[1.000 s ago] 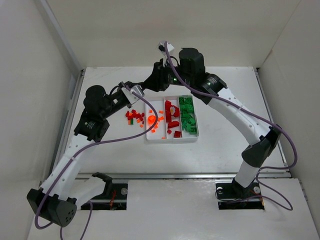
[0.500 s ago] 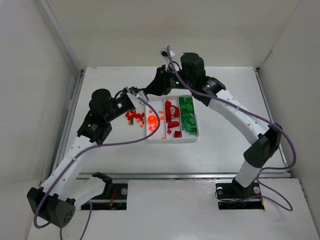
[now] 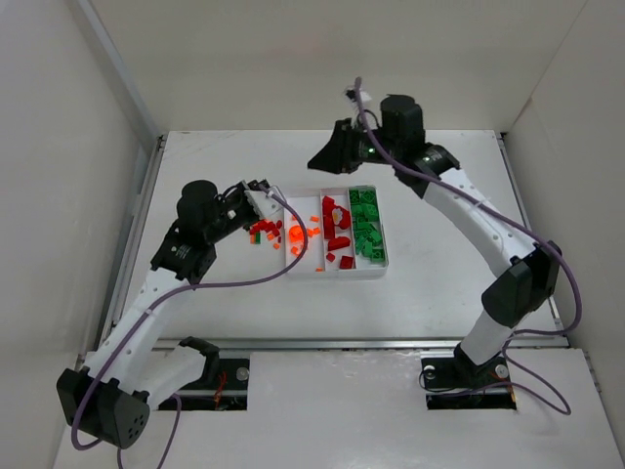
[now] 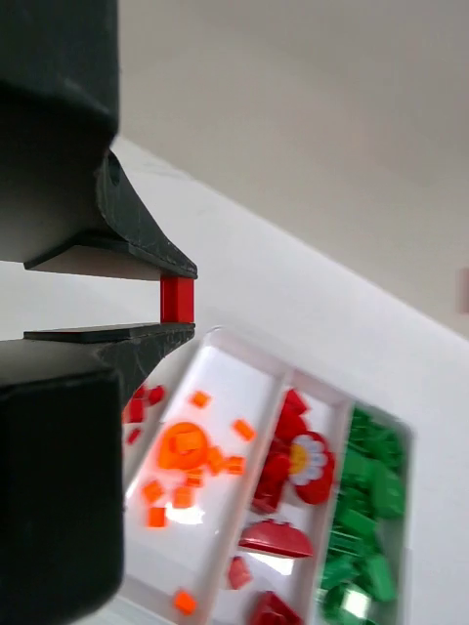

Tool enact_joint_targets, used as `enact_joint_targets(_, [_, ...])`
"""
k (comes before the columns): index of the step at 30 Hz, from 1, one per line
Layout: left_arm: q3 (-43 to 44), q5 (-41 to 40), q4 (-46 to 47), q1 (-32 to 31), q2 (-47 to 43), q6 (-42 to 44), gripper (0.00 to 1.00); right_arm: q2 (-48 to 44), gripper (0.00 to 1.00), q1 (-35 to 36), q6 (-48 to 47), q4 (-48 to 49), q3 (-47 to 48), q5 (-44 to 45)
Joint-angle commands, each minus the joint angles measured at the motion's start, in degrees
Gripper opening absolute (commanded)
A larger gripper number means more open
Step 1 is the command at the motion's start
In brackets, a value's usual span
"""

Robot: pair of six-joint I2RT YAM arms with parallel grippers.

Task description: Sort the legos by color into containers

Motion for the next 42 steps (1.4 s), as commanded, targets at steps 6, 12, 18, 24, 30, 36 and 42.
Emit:
enact_joint_targets(6, [-1.56, -5.21, -7.15, 1.17, -0.95, 2.41, 0.00, -5.10, 0.00, -6.18, 0.27, 5.80, 0.45, 1.58])
enact_joint_targets(12, [-1.56, -5.21, -5.83, 1.17, -0.95, 0.13, 0.00, -3.96, 0.00, -6.18, 0.27, 3.78, -1.48, 7.21])
enact_joint_targets(18, [-2.08, -3.72, -5.31, 1.17, -1.48, -2.60, 0.00, 0.96, 0.00, -6.71, -0.97, -1.32, -2.71, 9.67])
enact_joint_targets(24, [-3.84, -1.60, -4.69, 1.17, -4.11, -3.21, 0.00, 7.53, 0.00, -5.66, -2.45, -8.07, -0.71, 21.17])
enact_joint_targets(30, [-3.84, -1.60, -4.69, 1.17, -4.11, -4.27, 0.00, 14.94, 0.00, -3.81, -5.62, -15.63, 2.91, 27.67])
enact_joint_targets(36, [-4.37, 1.29, -5.22, 1.17, -5.34, -3.66, 0.00, 19.51, 0.09, -2.49, -6.68, -17.66, 4.93, 30.94])
enact_joint_targets(42, [-4.90, 1.91, -5.74, 1.17, -5.34, -3.12, 0.00, 22.41, 0.56, -2.49, -7.82, -18.28, 6.60, 29.88])
